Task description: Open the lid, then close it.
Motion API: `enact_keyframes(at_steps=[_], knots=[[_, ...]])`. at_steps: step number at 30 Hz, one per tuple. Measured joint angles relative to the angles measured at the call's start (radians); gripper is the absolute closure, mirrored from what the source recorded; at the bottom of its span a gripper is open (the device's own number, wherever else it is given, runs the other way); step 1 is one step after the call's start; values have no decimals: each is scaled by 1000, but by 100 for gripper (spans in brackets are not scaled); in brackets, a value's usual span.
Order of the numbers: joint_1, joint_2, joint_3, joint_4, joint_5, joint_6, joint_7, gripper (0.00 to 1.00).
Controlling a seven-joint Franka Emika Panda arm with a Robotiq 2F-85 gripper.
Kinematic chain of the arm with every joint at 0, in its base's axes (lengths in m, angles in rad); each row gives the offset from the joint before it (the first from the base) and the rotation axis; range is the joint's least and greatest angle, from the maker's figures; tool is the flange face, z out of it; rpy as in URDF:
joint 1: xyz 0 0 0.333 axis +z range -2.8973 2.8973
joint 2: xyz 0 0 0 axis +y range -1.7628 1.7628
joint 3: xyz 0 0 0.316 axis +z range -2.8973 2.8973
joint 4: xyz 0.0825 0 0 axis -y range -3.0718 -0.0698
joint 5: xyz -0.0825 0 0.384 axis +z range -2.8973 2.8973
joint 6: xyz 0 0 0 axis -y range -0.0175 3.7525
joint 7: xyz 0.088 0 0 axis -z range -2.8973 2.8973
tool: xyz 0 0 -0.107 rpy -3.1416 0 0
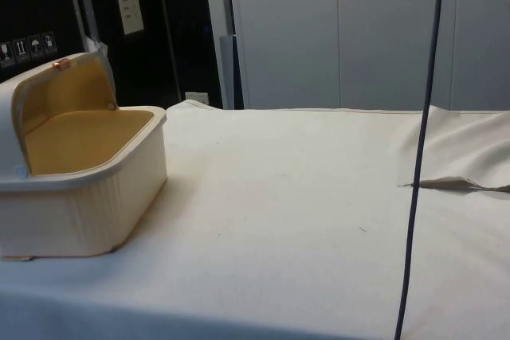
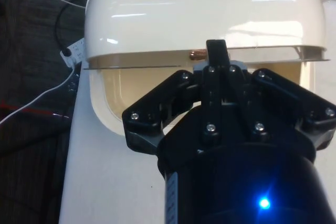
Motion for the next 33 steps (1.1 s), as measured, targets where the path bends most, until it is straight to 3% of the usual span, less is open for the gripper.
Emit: enact_keyframes(at_steps=[2, 4, 5, 10, 11, 14, 21, 27, 33], knots=[[0, 0, 2, 1, -2, 0, 0, 97], [1, 0, 4, 3, -4, 0, 0, 89], [1, 0, 5, 4, -5, 0, 0, 80], [2, 0, 7, 6, -7, 0, -1, 56], [2, 0, 7, 6, -7, 1, -1, 56], [2, 0, 8, 6, -7, 1, -2, 34], [4, 2, 11, 8, -10, 3, -3, 2], [6, 24, 17, 30, -10, 6, -3, 0], [6, 90, 19, 92, -10, 16, -2, 0]])
